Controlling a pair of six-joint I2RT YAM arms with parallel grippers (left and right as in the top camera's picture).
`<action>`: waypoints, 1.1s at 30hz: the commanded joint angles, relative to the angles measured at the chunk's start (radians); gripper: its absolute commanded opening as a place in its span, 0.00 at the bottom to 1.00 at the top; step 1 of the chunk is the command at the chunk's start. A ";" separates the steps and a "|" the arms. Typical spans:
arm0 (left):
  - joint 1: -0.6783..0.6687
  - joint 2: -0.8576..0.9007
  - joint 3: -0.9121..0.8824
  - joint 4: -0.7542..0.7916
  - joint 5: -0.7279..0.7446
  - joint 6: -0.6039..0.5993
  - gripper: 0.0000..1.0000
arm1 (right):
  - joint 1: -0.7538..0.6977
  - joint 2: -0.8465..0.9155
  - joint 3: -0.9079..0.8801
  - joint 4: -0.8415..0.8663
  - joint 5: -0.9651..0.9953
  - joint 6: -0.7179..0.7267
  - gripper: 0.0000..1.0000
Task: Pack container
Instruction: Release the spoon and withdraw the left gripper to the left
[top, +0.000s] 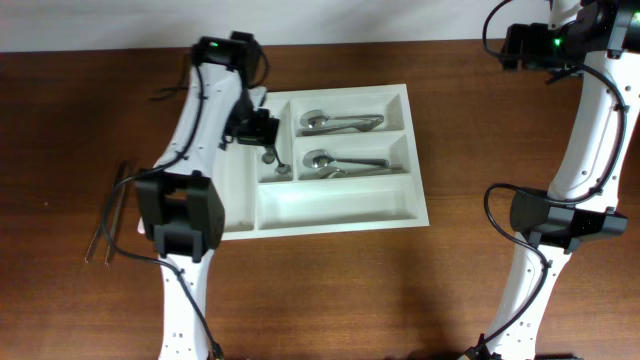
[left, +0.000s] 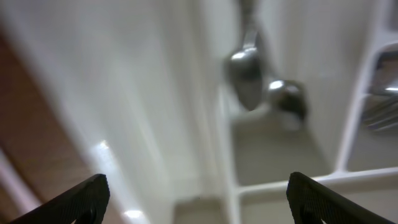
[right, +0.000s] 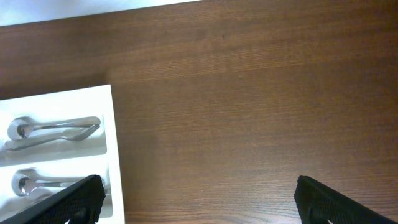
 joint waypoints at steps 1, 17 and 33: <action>0.058 -0.124 0.031 -0.037 -0.056 0.018 0.93 | -0.006 -0.010 0.001 -0.004 0.002 0.009 0.99; 0.109 -0.328 -0.068 -0.090 -0.037 -0.012 0.94 | -0.006 -0.010 0.001 -0.004 0.002 0.009 0.99; 0.114 -0.857 -0.626 0.119 -0.092 -0.042 0.95 | -0.006 -0.010 0.001 -0.004 0.002 0.009 0.99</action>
